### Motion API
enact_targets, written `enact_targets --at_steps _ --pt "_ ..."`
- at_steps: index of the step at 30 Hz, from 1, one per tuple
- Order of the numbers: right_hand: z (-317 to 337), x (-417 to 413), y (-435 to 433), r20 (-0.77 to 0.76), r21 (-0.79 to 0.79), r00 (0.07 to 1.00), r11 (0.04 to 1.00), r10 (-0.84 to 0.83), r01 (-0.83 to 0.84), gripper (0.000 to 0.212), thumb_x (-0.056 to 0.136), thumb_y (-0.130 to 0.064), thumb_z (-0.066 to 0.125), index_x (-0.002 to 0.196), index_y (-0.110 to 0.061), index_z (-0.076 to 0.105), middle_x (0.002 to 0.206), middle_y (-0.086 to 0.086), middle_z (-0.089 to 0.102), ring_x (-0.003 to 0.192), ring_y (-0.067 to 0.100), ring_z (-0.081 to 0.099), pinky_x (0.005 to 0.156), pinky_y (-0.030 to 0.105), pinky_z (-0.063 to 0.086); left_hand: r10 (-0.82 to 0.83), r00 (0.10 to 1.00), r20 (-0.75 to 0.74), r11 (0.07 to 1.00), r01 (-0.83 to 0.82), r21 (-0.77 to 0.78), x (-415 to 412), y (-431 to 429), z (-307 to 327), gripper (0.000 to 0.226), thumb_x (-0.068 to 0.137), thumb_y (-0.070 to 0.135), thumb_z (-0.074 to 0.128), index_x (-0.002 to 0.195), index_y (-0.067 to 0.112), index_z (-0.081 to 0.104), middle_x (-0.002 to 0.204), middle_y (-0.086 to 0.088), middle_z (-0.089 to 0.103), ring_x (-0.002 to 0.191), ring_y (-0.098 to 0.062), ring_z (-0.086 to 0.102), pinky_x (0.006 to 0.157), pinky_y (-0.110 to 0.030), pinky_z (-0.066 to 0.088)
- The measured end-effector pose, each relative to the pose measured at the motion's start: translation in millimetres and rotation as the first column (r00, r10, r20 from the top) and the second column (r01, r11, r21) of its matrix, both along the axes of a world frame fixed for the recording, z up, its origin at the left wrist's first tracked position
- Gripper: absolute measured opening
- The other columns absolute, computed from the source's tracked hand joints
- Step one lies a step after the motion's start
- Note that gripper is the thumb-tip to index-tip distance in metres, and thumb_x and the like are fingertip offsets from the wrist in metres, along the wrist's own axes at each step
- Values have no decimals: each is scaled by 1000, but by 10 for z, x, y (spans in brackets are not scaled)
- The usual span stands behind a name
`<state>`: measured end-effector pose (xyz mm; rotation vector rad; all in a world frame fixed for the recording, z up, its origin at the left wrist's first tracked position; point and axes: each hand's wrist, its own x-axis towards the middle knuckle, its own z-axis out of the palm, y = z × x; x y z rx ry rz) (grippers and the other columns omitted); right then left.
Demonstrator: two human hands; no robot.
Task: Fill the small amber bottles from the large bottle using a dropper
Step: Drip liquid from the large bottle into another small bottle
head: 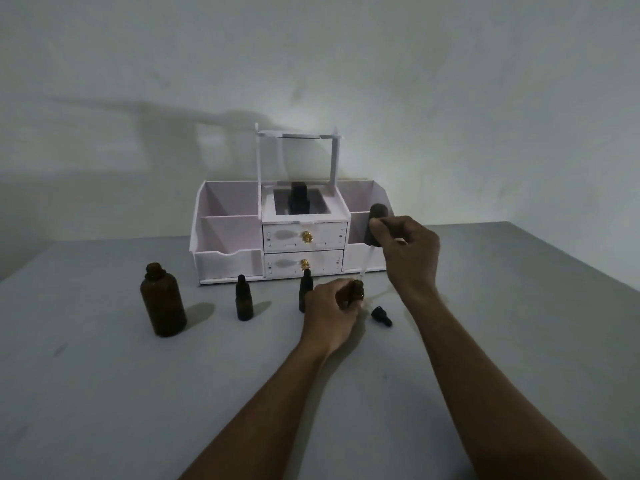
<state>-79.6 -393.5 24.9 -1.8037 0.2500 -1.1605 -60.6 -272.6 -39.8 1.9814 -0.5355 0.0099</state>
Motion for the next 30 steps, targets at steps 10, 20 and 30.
enact_targets --at_steps 10,20,30 --pt "-45 48 41 -3 -73 1000 997 16 -16 10 84 -16 75 84 -6 73 74 -7 69 61 -12 65 62 2 48 1 1000 -7 1000 -1 25 49 -23 -24 41 86 20 71 126 19 62 125 2 65 114 -13 61 105 -31 44" --pt "-42 32 73 19 -122 1000 993 -7 9 12 84 -21 75 89 -10 75 73 -17 65 63 -16 63 64 -1 46 -4 1000 15 1000 4 26 86 -29 -73 40 86 22 70 125 20 63 123 4 66 114 -13 60 105 -27 43" --pt "185 -164 204 242 -33 970 999 32 -24 18 88 -18 72 102 -6 71 82 -9 71 71 -7 68 64 10 54 -93 981 -173 993 79 -86 -183 326 -71 59 83 26 73 135 34 47 135 9 54 115 -8 54 94 -24 49"
